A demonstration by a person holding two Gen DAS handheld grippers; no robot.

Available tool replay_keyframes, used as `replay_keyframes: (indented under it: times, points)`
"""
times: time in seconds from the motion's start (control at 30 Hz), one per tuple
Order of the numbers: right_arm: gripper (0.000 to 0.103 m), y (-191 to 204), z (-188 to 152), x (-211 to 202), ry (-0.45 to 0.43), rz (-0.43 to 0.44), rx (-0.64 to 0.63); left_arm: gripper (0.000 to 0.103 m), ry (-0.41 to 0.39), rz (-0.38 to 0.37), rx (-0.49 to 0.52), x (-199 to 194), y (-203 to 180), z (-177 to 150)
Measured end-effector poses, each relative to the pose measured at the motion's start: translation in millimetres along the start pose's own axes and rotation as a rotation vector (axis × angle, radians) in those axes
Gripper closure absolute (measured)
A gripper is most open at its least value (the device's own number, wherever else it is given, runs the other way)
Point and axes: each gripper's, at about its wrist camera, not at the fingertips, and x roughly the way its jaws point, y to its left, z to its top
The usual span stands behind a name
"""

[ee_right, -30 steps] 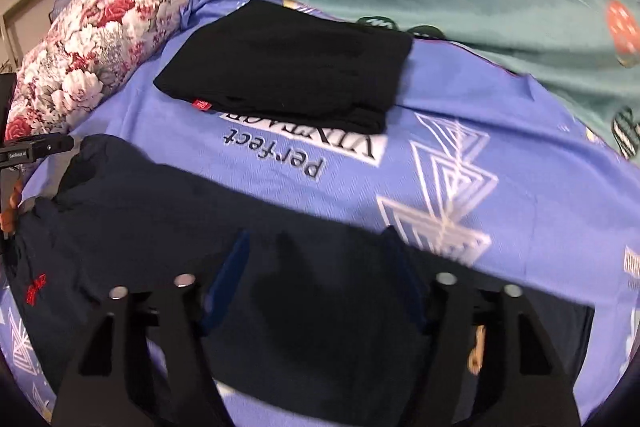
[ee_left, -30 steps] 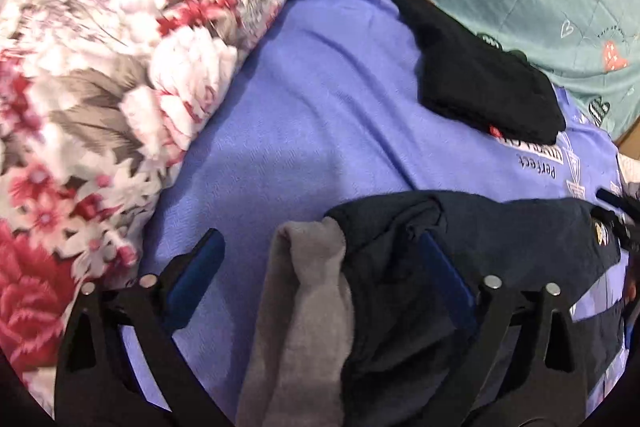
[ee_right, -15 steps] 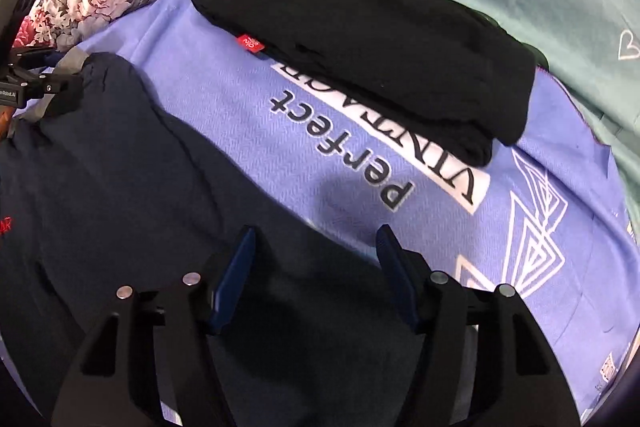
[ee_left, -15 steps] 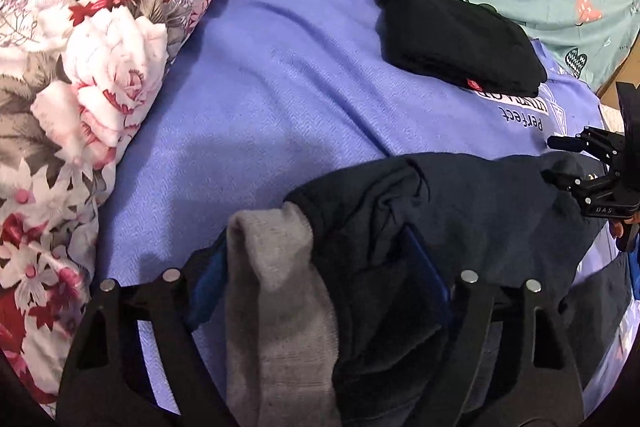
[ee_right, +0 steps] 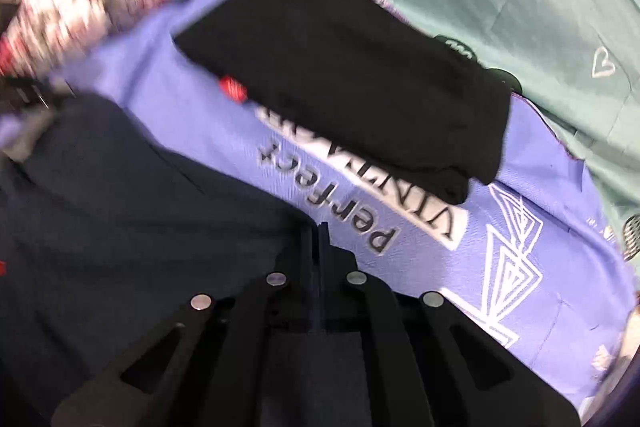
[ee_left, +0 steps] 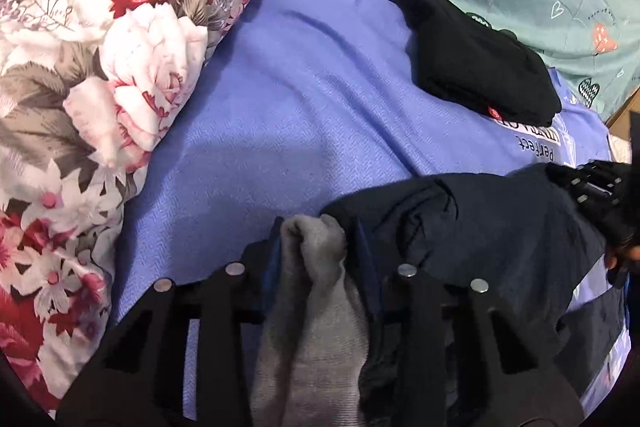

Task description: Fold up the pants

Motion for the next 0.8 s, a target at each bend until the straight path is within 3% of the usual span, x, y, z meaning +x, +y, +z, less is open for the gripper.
replay_keyframes:
  times: [0.03,0.07,0.1,0.13,0.17,0.23,0.33,0.37,0.4,0.43,0.47,0.5,0.53,0.6,0.7,0.8]
  points:
    - [0.095,4.8,-0.9,0.2,-0.007,-0.025,-0.017,0.062,0.006,0.004,0.007,-0.5,-1.4,-0.1]
    - [0.085,6.1,0.5,-0.4,0.001,-0.043,-0.025,0.056,0.011,0.003,0.014,-2.3,-3.1,0.4]
    - [0.062,1.1,3.2,-4.0,0.021,-0.054,0.004,0.042,0.014,-0.003,0.018,-3.9,-4.1,1.4]
    - [0.056,-4.3,4.1,-8.1,0.017,-0.036,0.037,0.035,0.01,-0.01,0.027,-7.4,-5.6,3.3]
    - [0.054,-12.3,3.4,-15.2,-0.002,0.004,0.082,0.033,0.004,-0.013,0.042,-10.8,-6.9,5.2]
    - [0.053,-34.6,-3.5,-30.5,-0.032,0.042,0.167,0.019,0.004,-0.013,0.076,-13.8,-8.8,9.7]
    - [0.044,-68.1,-24.3,-44.5,-0.045,0.029,0.264,0.017,0.038,0.005,0.095,-7.2,-9.2,14.3]
    - [0.044,-76.0,-31.0,-47.6,-0.042,0.02,0.29,0.018,0.054,0.004,0.092,-4.4,-8.7,15.0]
    - [0.044,-86.6,-42.1,-50.9,-0.034,0.008,0.33,0.026,0.087,-0.005,0.085,2.5,-8.1,15.8]
    - [0.044,-96.9,-53.1,-50.3,-0.025,0.006,0.362,0.055,0.102,-0.008,0.083,7.0,-8.3,15.6]
    - [0.044,-108.0,-64.6,-50.1,-0.009,0.0,0.403,0.062,0.11,0.0,0.09,10.2,-8.8,14.9]
    - [0.044,-111.0,-74.2,-53.4,-0.007,-0.005,0.429,0.078,0.093,0.015,0.104,10.4,-10.9,14.8]
    - [0.044,-117.6,-82.8,-55.0,-0.007,-0.004,0.461,0.087,0.08,0.016,0.124,8.9,-14.6,14.8]
    - [0.044,-128.4,-93.4,-62.2,-0.012,0.005,0.51,0.088,0.058,0.058,0.139,3.9,-19.1,15.0]
    - [0.043,-138.1,-104.6,-68.3,-0.032,0.017,0.547,0.088,-0.059,0.123,0.163,-19.0,-21.4,16.8]
    - [0.043,-139.0,-111.3,-60.8,0.011,0.001,0.516,0.088,-0.031,0.106,0.13,-16.1,-15.2,18.3]
